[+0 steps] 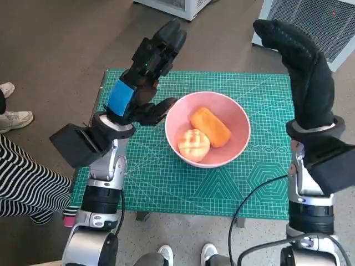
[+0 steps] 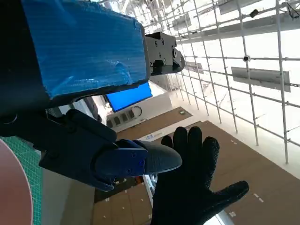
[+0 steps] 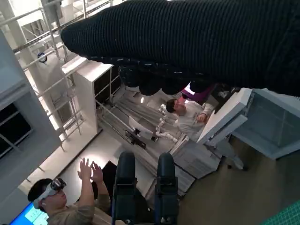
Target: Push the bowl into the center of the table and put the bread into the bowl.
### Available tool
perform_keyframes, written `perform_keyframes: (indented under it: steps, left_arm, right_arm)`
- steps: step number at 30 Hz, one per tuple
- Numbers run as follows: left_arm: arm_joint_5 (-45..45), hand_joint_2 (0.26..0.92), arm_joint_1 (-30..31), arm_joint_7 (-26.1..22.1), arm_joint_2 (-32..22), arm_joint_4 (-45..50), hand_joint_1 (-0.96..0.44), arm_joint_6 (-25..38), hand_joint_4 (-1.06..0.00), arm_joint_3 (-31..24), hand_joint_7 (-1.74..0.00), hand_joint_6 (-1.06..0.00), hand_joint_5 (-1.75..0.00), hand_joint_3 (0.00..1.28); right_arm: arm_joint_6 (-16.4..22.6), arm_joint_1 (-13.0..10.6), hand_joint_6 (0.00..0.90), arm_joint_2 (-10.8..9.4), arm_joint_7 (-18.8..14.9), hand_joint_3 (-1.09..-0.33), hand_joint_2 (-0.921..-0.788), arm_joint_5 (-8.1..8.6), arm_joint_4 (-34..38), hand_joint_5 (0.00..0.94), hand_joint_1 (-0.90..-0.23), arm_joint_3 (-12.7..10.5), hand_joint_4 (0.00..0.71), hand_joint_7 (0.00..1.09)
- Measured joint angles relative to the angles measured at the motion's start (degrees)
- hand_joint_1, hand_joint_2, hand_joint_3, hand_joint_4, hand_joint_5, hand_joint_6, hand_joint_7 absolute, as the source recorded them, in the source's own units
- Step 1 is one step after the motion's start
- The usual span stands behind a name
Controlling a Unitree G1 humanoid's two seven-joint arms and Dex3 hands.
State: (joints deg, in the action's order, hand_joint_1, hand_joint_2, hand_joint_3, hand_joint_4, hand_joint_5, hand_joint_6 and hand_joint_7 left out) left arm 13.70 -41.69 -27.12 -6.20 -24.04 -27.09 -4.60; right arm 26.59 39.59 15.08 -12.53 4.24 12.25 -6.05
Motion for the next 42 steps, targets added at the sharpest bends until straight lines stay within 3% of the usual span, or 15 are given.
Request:
perform_keyframes:
  steps: [42]
  left_arm:
    - [2.2, 0.921, 0.1, -1.9, 0.0, 0.0, -0.72, 1.7, -0.07, -0.2, -0.29, 0.00, -0.01, 0.38]
  right_arm:
    - [2.3, 0.0, -0.001, 0.0, 0.1, -0.807, -0.921, 0.05, 2.7, 0.000, -0.737, 0.0, 0.152, 0.52]
